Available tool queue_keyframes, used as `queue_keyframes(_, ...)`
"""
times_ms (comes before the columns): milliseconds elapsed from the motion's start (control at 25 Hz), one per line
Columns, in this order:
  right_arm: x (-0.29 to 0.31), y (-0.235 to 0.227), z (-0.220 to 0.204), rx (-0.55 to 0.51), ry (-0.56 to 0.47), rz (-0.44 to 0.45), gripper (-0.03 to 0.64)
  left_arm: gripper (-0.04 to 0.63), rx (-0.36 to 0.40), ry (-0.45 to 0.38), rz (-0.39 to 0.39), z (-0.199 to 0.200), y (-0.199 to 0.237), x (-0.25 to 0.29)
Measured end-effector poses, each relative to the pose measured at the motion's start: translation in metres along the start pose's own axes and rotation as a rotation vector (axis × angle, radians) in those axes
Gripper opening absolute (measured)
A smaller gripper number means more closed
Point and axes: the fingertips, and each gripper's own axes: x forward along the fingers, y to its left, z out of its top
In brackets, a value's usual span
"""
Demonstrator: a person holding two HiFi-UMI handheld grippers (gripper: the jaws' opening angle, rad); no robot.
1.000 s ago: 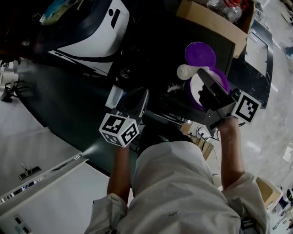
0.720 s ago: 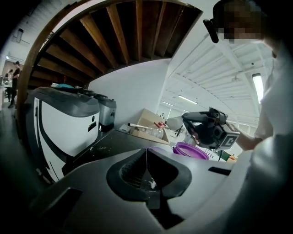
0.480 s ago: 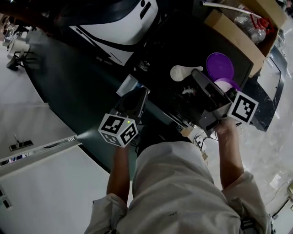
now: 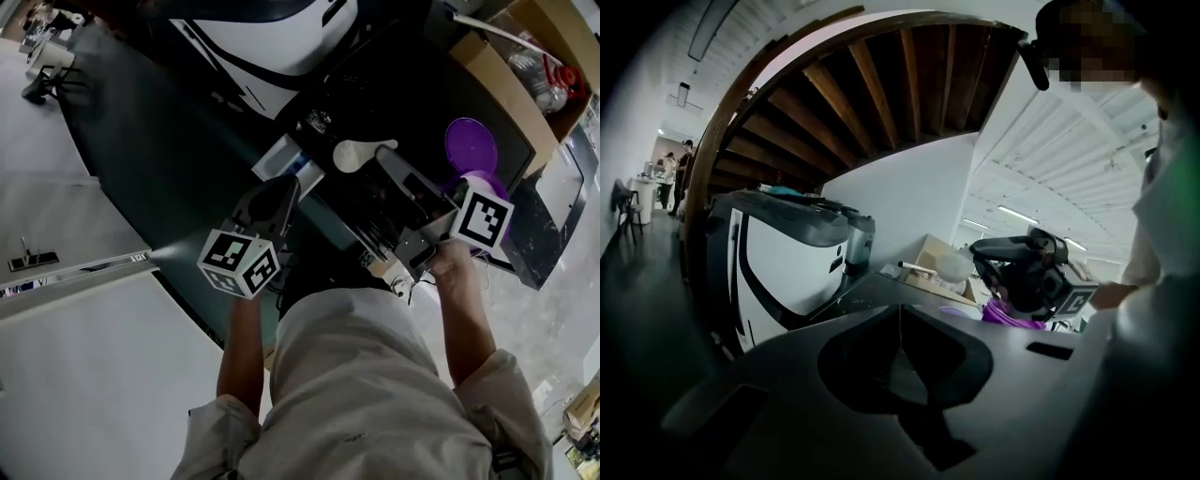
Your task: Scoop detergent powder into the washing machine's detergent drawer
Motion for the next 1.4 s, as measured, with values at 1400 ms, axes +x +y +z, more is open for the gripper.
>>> queue_keyframes(1400,0.078,-0.08,-0.111,-0.001,0.099,-0.178,0.012,0.021,-0.121,0.057,-0.007,-0.042,0.08,-0.044)
